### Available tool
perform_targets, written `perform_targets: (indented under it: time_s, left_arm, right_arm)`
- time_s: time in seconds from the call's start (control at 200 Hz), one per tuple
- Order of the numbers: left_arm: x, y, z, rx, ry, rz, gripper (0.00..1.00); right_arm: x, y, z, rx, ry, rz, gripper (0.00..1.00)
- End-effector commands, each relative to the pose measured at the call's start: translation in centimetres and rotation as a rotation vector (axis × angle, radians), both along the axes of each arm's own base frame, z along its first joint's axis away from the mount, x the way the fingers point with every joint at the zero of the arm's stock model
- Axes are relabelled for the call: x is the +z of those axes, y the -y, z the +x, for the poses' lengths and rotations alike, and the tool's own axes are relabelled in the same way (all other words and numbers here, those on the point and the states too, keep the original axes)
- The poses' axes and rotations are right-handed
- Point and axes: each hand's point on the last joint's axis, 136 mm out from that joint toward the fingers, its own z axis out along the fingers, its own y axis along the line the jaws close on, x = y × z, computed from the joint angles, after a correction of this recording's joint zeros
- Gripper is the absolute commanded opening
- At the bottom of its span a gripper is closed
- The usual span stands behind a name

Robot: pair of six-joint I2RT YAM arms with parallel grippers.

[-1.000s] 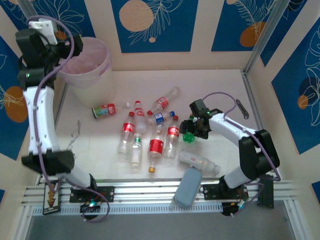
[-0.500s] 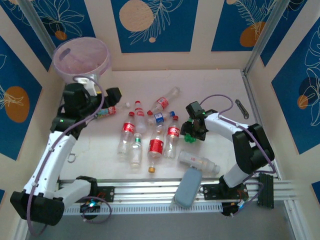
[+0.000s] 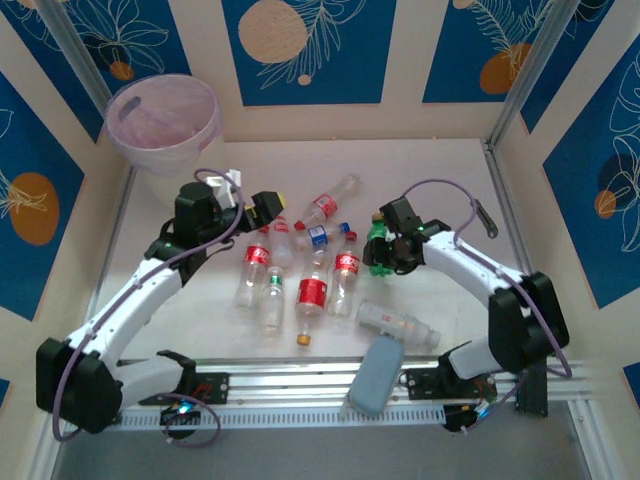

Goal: Put the plastic bottles in the bin

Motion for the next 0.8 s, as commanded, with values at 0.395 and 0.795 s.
perform_targets:
  time_s: [0.395, 0.795]
  left_arm:
    - [-0.2, 10.1, -2.4, -0.317, 0.017, -0.170, 1.00]
    - [-1.5, 14.0, -3.6, -0.385, -0.025, -0.237, 0.99]
  right_arm:
    - [12.4, -9.0, -3.7, 0.555, 0.318, 0.561, 0.56]
    - [12.4, -11.5, -3.6, 0.606, 0.323, 0.619, 0.56]
